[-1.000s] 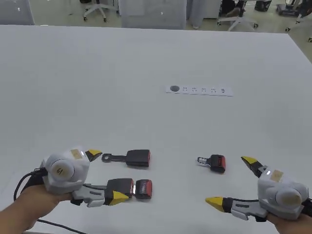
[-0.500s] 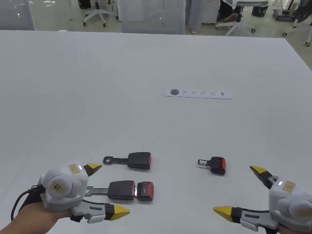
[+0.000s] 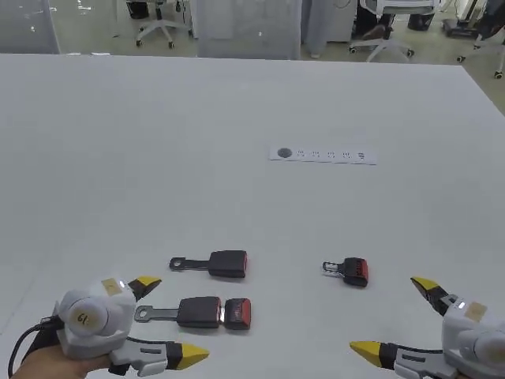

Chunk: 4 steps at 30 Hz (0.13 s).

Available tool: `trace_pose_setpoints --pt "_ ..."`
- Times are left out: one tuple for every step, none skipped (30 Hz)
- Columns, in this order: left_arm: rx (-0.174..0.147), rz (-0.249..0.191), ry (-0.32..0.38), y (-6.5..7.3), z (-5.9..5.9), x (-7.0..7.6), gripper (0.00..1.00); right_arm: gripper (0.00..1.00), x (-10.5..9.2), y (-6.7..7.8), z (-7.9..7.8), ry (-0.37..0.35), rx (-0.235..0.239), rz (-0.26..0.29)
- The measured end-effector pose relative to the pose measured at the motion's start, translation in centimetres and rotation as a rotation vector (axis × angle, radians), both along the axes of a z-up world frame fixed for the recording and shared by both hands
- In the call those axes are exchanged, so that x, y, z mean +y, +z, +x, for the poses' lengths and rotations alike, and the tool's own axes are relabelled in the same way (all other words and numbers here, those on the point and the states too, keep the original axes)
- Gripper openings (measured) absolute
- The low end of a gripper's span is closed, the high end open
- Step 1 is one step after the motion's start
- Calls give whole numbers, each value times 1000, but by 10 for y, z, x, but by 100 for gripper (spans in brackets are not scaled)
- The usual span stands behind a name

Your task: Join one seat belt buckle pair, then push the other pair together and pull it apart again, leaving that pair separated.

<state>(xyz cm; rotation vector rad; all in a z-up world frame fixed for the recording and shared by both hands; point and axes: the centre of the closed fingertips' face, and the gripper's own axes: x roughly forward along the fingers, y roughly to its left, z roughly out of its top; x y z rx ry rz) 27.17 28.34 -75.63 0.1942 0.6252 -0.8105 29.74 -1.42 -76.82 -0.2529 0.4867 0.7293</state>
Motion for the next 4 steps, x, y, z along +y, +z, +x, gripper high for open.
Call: trace_pose_setpoints --pt "0 -1 1 0 0 0 95 100 0 0 0 1 0 -1" --pt "-1 0 1 1 0 0 95 100 0 0 -1 3 3 0" --pt "0 -1 2 1 0 0 95 100 0 0 0 3 4 -2" --pt "1 -3 2 1 0 0 95 100 -1 0 0 2 1 -7"
